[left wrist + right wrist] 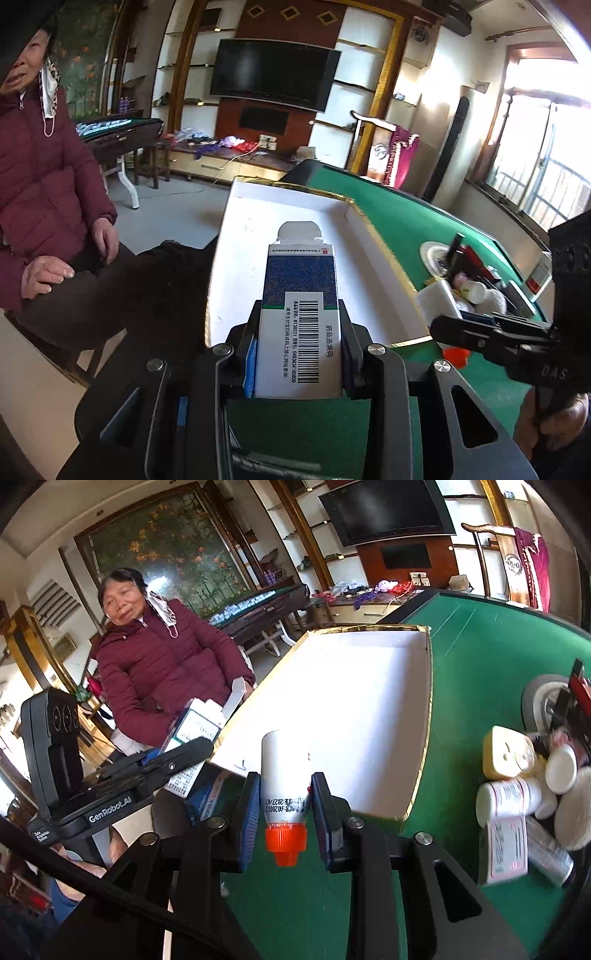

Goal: Organize objects
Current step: 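Carry the medicine box and white bottle over the empty gold-rimmed tray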

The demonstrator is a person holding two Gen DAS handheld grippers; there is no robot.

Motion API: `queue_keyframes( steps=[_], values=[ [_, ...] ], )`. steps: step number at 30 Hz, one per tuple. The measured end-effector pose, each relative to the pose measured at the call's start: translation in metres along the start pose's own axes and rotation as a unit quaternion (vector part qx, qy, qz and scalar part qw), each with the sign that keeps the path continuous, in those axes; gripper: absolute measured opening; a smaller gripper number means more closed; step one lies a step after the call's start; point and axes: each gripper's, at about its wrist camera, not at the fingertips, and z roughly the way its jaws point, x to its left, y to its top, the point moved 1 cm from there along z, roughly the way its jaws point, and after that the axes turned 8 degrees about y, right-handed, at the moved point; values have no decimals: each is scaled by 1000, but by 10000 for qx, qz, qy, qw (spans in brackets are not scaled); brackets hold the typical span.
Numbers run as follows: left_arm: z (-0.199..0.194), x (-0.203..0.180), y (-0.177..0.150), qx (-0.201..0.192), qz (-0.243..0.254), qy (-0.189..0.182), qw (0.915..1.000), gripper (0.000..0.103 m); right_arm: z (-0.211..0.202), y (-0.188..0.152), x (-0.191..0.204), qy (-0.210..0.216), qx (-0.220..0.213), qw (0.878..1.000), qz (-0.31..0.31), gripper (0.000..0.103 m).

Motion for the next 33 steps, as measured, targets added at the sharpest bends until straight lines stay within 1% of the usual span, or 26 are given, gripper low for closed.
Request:
queue_keyframes(
  steps=[3, 5, 7, 8, 9, 10, 11, 12, 13, 15, 18, 21, 23, 24, 25, 26, 28, 29, 30, 32, 33],
  values=[
    [17, 3, 7, 32, -4, 76, 10000, 30, 15, 11, -7, -116, 109, 9998, 91, 25],
    [37, 4, 14, 160, -41, 189, 9997, 29, 27, 18, -16, -357, 116, 9992, 140, 25],
    [57, 1, 20, 281, 4, 111, 9995, 29, 40, 26, -25, -355, 116, 9988, 327, 25],
    [67, 2, 21, 336, 30, 340, 9989, 29, 48, 28, -29, -400, 130, 9983, 413, 25],
    [72, 2, 20, 413, 54, 458, 9981, 29, 55, 30, -34, -482, 165, 9975, 481, 25],
    [80, 3, 17, 550, 62, 380, 9977, 29, 62, 30, -36, -489, 203, 9973, 519, 25],
    [82, 2, 14, 614, 44, 331, 9976, 29, 67, 28, -39, -487, 252, 9970, 537, 25],
    [85, 3, 9, 680, 65, 386, 9969, 29, 73, 24, -41, -541, 332, 9964, 560, 25],
    [84, 1, 2, 680, 217, 536, 9960, 29, 75, 22, -41, -548, 378, 9961, 576, 25],
    [79, -4, -7, 606, 385, 685, 9951, 30, 77, 15, -41, -498, 437, 9962, 573, 25],
    [66, -8, -19, 711, 416, 642, 9945, 30, 74, 6, -32, -551, 533, 9959, 476, 25],
    [49, -17, -30, 606, 424, 651, 9951, 30, 62, -5, -22, -520, 562, 9964, 363, 25],
    [37, -24, -37, 347, 467, 773, 9953, 30, 55, -11, -14, -585, 505, 9968, 191, 25],
    [30, -28, -40, 177, 497, 802, 9954, 30, 48, -14, -8, -739, 348, 9967, 11, 25],
    [22, -33, -42, -15, 547, 871, 9947, 30, 44, -14, -6, -842, 248, 9961, -88, 25],
    [11, -37, -44, -302, 586, 1032, 9925, 30, 37, -14, -4, -968, 110, 9950, -205, 25],
    [-6, -45, -44, -855, 706, 1288, 9855, 29, 22, -12, 0, -1204, -209, 9917, -408, 25],
    [-16, -49, -45, -1146, 744, 1408, 9806, 30, 16, -11, 2, -1321, -360, 9892, -521, 25],
    [-29, -53, -48, -1535, 775, 1571, 9725, 30, 9, -11, 5, -1428, -508, 9862, -661, 25],
    [-43, -58, -50, -2001, 856, 1697, 9612, 30, 3, -8, 11, -1528, -647, 9828, -808, 25],
    [-47, -60, -51, -2159, 868, 1752, 9566, 30, 3, -6, 13, -1504, -680, 9827, -843, 25]
  ],
)
